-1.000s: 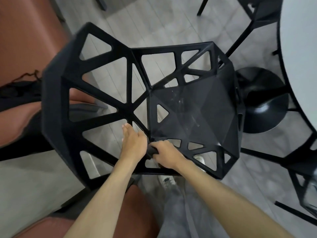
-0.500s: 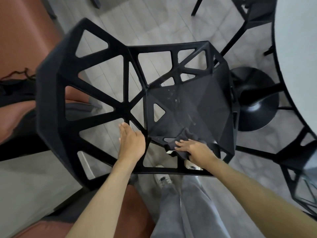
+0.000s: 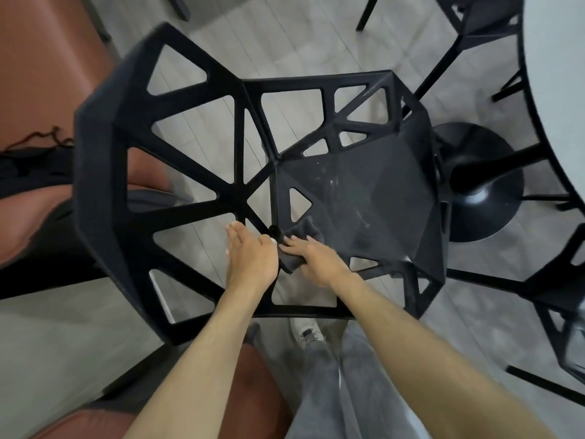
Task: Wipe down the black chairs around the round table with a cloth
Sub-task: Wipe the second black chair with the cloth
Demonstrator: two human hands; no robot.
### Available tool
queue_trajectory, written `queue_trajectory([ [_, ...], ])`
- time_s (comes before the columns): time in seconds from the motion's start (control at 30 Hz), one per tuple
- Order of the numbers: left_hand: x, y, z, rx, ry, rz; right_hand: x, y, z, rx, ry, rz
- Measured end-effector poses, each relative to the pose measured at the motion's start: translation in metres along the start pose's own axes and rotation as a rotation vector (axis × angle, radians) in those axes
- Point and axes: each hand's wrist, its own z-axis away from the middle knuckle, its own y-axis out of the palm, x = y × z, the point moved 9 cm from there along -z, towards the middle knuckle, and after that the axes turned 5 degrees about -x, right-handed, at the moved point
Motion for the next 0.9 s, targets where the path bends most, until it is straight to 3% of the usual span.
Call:
queue_trajectory([
  [0.1, 0.001, 0.003, 0.001, -0.001, 0.006, 0.014, -0.034, -0.008, 0.034, -0.032, -0.037, 0.077],
  [0.27, 0.000, 0.002, 0.002, -0.056, 0.041, -0.022, -0.113, -0.046, 0.127, -0.122, 0.124, 0.197],
  [0.33, 0.002, 0.004, 0.002, -0.140, 0.080, -0.160, -0.127, -0.058, 0.149, -0.171, 0.206, 0.208],
  [0.43, -0.019, 0.025, 0.025, -0.340, 0.422, -0.404, -0.124, -0.061, 0.151, -0.313, 0.313, 0.113],
  [0.5, -0.025, 0.059, 0.045, -0.375, 0.652, -0.488, -0.103, -0.039, 0.126, -0.258, 0.270, 0.008],
  [0.57, -0.022, 0.088, 0.054, -0.374, 0.769, -0.569, -0.069, -0.007, 0.092, -0.148, 0.171, -0.052],
  [0.7, -0.017, 0.097, 0.054, -0.433, 0.774, -0.638, -0.052, 0.005, 0.068, -0.145, 0.109, -0.076],
  [0.8, -0.020, 0.097, 0.059, -0.477, 0.798, -0.630, -0.073, -0.013, 0.094, -0.037, 0.006, 0.005],
  [0.9, -0.020, 0.094, 0.060, -0.535, 0.792, -0.625, -0.111, -0.045, 0.139, -0.050, 0.045, 0.072],
])
